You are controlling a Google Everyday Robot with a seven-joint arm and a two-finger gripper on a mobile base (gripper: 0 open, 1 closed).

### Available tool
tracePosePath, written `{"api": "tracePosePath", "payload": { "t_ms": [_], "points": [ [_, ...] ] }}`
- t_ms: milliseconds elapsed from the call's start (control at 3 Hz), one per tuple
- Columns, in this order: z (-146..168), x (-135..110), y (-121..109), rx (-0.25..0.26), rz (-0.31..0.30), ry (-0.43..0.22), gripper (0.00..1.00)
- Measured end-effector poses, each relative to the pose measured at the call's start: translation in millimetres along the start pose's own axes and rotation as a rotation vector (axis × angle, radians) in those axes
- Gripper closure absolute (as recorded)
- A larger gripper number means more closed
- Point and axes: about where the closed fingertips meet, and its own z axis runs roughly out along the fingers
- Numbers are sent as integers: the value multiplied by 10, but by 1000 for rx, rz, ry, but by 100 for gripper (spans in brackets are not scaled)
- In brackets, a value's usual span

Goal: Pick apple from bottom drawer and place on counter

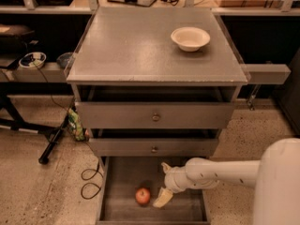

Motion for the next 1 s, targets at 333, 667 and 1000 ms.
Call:
{"api": "tracePosePath", "payload": {
  "t_ms": [333, 667, 1000],
  "points": [
    [273, 136, -9, -36, 31, 13, 0],
    [538, 250, -11, -81, 59, 20, 0],
    [606, 296, 94, -79, 66, 14, 0]
  ]
}}
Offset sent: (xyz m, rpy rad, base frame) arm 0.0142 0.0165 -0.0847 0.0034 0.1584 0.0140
